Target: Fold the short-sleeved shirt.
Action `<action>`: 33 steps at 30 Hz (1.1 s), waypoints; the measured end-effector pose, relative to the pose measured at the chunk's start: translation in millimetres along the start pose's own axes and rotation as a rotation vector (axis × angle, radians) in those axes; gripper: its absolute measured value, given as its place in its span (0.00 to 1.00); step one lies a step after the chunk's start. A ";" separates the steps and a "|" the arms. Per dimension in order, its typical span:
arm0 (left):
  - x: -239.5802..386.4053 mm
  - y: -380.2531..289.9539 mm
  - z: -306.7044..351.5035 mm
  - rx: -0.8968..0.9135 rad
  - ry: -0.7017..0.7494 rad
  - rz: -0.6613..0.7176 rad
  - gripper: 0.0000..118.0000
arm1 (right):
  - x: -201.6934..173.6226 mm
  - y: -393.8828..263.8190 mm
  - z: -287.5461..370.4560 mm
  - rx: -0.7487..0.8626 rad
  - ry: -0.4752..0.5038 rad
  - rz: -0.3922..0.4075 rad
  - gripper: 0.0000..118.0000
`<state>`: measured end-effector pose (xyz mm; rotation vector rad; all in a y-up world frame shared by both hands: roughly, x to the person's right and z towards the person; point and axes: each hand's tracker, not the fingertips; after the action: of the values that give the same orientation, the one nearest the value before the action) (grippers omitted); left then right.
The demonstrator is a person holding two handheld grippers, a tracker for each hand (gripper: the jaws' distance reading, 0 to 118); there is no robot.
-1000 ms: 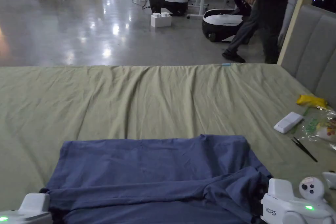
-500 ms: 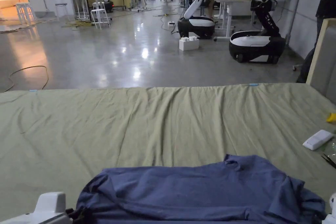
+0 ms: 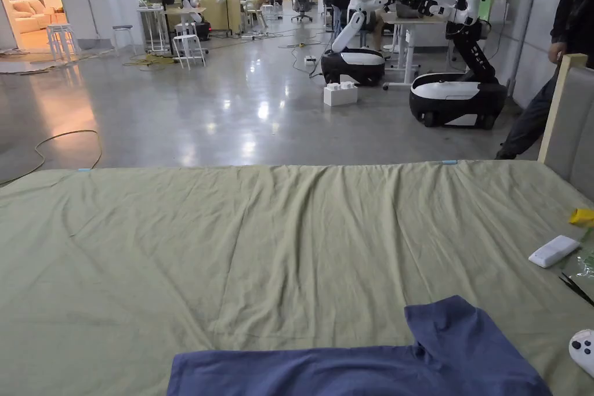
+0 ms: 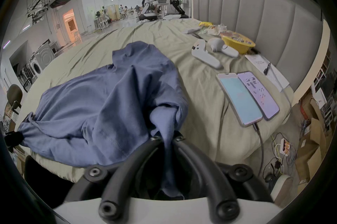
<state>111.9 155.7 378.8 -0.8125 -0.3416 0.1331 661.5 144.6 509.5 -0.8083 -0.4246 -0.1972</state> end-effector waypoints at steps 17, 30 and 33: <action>110.3 53.2 222.5 0.798 0.124 -0.268 0.78 | -37.3 64.1 217.4 0.763 0.273 0.122 0.69; 134.4 24.9 238.8 0.768 0.081 -0.339 0.00 | -75.5 31.8 243.1 0.799 0.308 0.266 0.02; 137.3 28.2 235.8 0.750 0.092 -0.323 0.00 | -81.2 33.4 236.2 0.724 0.338 0.226 0.00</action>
<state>158.7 370.9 542.3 -0.0165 -0.3002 -0.0806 530.8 341.6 596.6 -0.0989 -0.0625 0.0383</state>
